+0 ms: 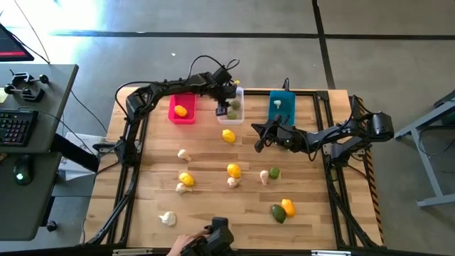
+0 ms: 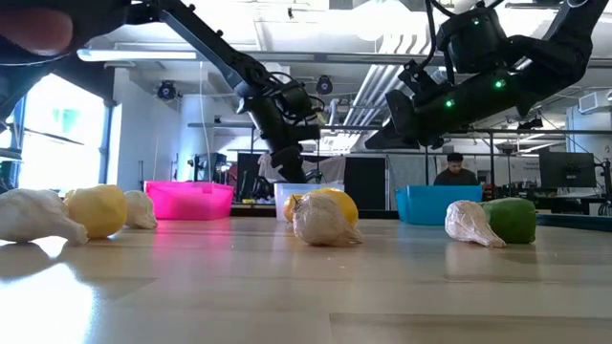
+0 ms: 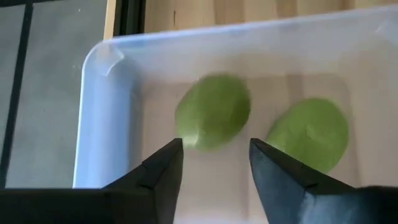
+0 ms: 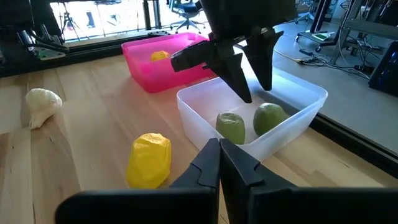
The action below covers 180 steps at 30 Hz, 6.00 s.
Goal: Sort produce into baskets
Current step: Put the lemon into the pink bin, then put the white garlic into the blue bin
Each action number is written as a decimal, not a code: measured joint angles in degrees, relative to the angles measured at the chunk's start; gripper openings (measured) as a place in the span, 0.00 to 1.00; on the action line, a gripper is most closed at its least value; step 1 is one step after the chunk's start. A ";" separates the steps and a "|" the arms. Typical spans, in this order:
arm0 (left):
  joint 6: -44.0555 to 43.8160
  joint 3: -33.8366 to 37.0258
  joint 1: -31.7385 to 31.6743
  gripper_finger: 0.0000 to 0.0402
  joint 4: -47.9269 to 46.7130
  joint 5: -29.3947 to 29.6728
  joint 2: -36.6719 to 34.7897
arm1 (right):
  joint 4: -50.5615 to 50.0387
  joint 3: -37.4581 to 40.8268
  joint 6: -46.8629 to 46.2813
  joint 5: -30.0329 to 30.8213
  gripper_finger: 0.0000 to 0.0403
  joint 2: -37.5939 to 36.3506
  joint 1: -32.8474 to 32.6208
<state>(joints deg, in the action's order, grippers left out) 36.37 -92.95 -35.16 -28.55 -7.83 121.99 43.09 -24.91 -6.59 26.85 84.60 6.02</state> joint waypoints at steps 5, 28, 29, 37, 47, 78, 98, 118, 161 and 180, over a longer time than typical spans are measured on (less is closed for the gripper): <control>-0.96 1.88 -0.02 0.20 6.58 -5.24 -1.89 | -0.01 0.00 -0.26 -1.08 0.00 0.00 -0.17; -25.58 53.68 3.73 0.00 61.82 -12.89 -41.22 | -11.45 -17.83 -2.47 -5.62 0.62 15.71 -4.13; -26.23 55.60 4.06 0.00 62.79 -12.90 -43.12 | -11.65 -18.99 -2.45 -5.60 0.62 16.72 -4.11; -31.18 70.08 8.07 0.00 73.12 -11.86 -53.30 | -24.89 -29.56 -3.04 -5.59 0.63 22.69 -2.57; -36.36 85.23 10.27 0.00 92.09 -6.67 -58.89 | -36.28 -38.43 -3.64 -5.97 0.63 27.30 0.26; -35.64 92.32 11.05 0.00 104.46 -3.14 -62.24 | -28.77 -45.05 -3.89 -24.35 0.22 28.39 3.84; -35.32 92.30 3.46 0.00 94.07 0.11 -76.62 | -41.27 -96.36 -3.93 -20.90 0.22 58.94 12.85; -36.76 92.28 1.68 0.00 88.64 0.73 -78.29 | -45.81 -107.67 -8.52 -25.53 0.30 68.91 16.02; -37.73 92.28 1.68 0.00 88.38 0.76 -78.30 | -48.00 -107.80 -3.03 -19.48 0.25 65.97 14.06; -36.14 92.28 1.68 0.00 87.91 0.78 -78.43 | -38.69 -90.06 1.94 -11.12 0.00 58.75 7.73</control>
<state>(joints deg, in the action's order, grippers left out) 0.23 -0.67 -33.47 59.37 -7.05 43.57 4.40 -114.96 -4.65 15.73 143.35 13.75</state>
